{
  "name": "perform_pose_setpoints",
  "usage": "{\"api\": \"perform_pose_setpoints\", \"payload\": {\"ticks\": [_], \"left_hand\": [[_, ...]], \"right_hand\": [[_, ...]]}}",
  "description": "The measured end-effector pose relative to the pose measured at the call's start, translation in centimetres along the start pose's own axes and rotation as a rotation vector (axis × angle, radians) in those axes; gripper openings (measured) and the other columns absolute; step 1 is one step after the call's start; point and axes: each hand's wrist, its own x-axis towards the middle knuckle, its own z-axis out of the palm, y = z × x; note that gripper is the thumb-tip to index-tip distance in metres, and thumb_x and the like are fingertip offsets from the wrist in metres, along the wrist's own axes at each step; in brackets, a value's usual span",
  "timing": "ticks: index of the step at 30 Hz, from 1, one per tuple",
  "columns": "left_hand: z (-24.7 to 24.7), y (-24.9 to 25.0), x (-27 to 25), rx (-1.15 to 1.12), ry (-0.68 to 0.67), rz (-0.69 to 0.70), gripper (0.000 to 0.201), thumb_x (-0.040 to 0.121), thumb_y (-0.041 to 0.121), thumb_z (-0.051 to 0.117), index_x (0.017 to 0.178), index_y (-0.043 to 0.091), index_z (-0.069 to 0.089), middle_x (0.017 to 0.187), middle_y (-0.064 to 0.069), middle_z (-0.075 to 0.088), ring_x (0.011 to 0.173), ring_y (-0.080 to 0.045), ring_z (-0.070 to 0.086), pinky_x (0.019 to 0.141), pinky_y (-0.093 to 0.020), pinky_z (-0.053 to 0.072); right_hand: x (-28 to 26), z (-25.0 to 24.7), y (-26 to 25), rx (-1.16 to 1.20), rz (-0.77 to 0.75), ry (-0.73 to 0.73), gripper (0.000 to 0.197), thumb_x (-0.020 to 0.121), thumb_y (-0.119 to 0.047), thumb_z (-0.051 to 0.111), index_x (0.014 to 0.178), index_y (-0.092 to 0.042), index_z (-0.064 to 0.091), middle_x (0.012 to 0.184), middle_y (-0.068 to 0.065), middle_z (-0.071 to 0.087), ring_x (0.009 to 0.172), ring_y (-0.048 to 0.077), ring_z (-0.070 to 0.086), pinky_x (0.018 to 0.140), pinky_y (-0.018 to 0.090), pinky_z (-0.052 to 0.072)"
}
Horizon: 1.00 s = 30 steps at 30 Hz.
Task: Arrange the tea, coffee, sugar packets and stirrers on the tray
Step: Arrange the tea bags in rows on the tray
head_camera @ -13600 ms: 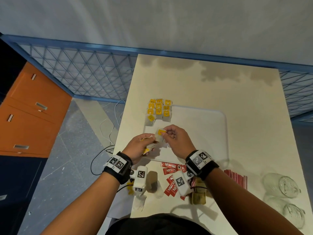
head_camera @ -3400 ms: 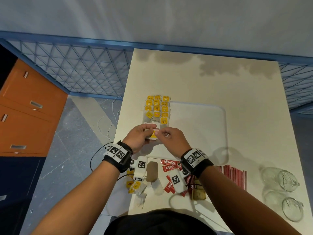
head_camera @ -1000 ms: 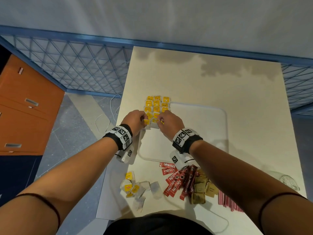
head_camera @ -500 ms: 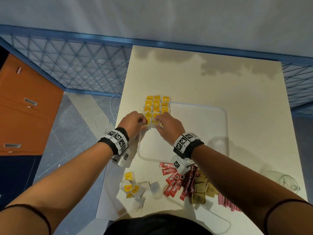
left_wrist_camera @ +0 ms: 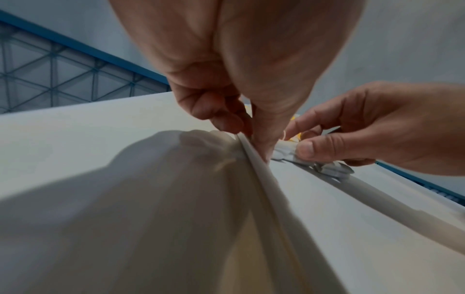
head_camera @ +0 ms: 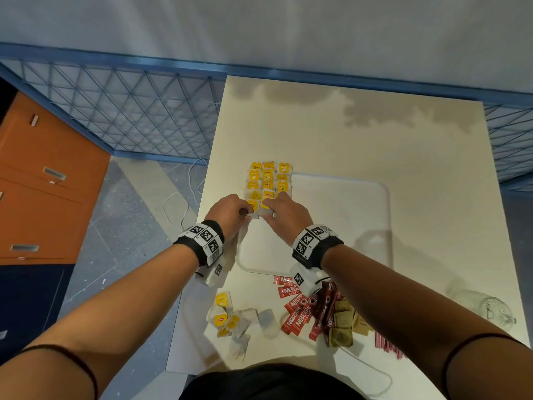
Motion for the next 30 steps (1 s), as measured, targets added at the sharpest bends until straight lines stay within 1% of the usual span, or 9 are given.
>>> {"api": "perform_pose_setpoints", "payload": {"ticks": [3, 5, 7, 12, 15, 18, 22, 26, 30], "left_hand": [[0.1, 0.2, 0.1, -0.004, 0.015, -0.016, 0.016, 0.085, 0.016, 0.074, 0.1, 0.021, 0.078, 0.088, -0.005, 0.061, 0.084, -0.027, 0.061, 0.075, -0.034, 0.049], [0.2, 0.2, 0.1, -0.009, 0.015, -0.031, 0.016, 0.085, 0.016, 0.074, 0.099, 0.022, 0.078, 0.088, -0.004, 0.061, 0.085, -0.027, 0.062, 0.076, -0.036, 0.051], [0.2, 0.2, 0.1, -0.016, 0.012, -0.032, 0.016, 0.085, 0.016, 0.073, 0.1, 0.022, 0.078, 0.088, -0.004, 0.061, 0.085, -0.026, 0.062, 0.077, -0.035, 0.051], [0.1, 0.0, 0.0, -0.022, -0.005, -0.022, 0.019, 0.085, 0.017, 0.075, 0.103, 0.022, 0.077, 0.091, -0.003, 0.06, 0.085, -0.024, 0.061, 0.078, -0.033, 0.051], [0.3, -0.1, 0.0, -0.039, -0.002, -0.019, 0.019, 0.085, 0.014, 0.074, 0.102, 0.021, 0.077, 0.092, -0.005, 0.062, 0.086, -0.025, 0.062, 0.081, -0.035, 0.052], [0.4, -0.1, 0.0, -0.038, -0.001, -0.022, 0.018, 0.086, 0.012, 0.072, 0.102, 0.02, 0.077, 0.092, -0.004, 0.061, 0.086, -0.024, 0.061, 0.079, -0.031, 0.048], [0.3, 0.0, 0.0, -0.034, 0.002, -0.034, 0.018, 0.087, 0.012, 0.071, 0.102, 0.021, 0.076, 0.093, -0.004, 0.061, 0.086, -0.023, 0.061, 0.08, -0.031, 0.049], [0.2, 0.0, 0.0, -0.03, 0.003, -0.038, 0.018, 0.087, 0.012, 0.071, 0.101, 0.022, 0.076, 0.093, -0.005, 0.062, 0.086, -0.024, 0.062, 0.081, -0.033, 0.051], [-0.2, 0.2, -0.5, -0.033, 0.007, -0.016, 0.017, 0.086, 0.015, 0.072, 0.102, 0.022, 0.076, 0.092, -0.003, 0.06, 0.086, -0.022, 0.06, 0.075, -0.029, 0.045]], "right_hand": [[0.2, -0.1, -0.1, 0.05, -0.005, 0.01, 0.021, 0.101, -0.036, 0.053, 0.118, -0.029, 0.062, 0.122, -0.001, 0.054, 0.089, 0.029, 0.066, 0.074, 0.037, 0.052], [0.0, -0.2, -0.1, 0.079, -0.016, 0.016, 0.013, 0.099, -0.036, 0.056, 0.109, -0.029, 0.06, 0.116, -0.004, 0.054, 0.084, 0.027, 0.065, 0.072, 0.035, 0.05], [-0.4, -0.4, 0.1, 0.117, -0.013, 0.029, 0.012, 0.097, -0.035, 0.059, 0.106, -0.027, 0.058, 0.113, -0.006, 0.055, 0.082, 0.026, 0.064, 0.072, 0.036, 0.051], [-1.5, -0.7, 1.5, 0.126, 0.008, -0.005, 0.018, 0.096, -0.03, 0.065, 0.113, -0.027, 0.06, 0.121, -0.004, 0.055, 0.093, 0.022, 0.064, 0.082, 0.035, 0.052], [-1.8, -0.5, 2.1, 0.093, 0.017, -0.038, 0.018, 0.1, -0.024, 0.06, 0.117, -0.022, 0.063, 0.118, -0.001, 0.055, 0.094, 0.024, 0.063, 0.08, 0.034, 0.05], [-1.7, -0.3, 2.2, 0.095, 0.014, -0.016, 0.018, 0.102, -0.021, 0.055, 0.117, -0.019, 0.065, 0.117, 0.002, 0.056, 0.095, 0.025, 0.063, 0.079, 0.034, 0.05], [-1.4, -0.3, 2.0, 0.099, 0.028, 0.004, 0.018, 0.102, -0.022, 0.057, 0.118, -0.021, 0.065, 0.119, 0.0, 0.056, 0.096, 0.024, 0.063, 0.08, 0.034, 0.052], [-1.4, -0.6, 1.9, 0.097, 0.03, 0.003, 0.017, 0.102, -0.022, 0.057, 0.117, -0.023, 0.064, 0.121, -0.001, 0.055, 0.093, 0.025, 0.065, 0.076, 0.032, 0.05], [-2.4, -1.1, 1.6, 0.132, 0.043, 0.004, 0.022, 0.099, -0.029, 0.062, 0.12, -0.025, 0.059, 0.123, -0.002, 0.053, 0.093, 0.026, 0.066, 0.079, 0.037, 0.055]]}}
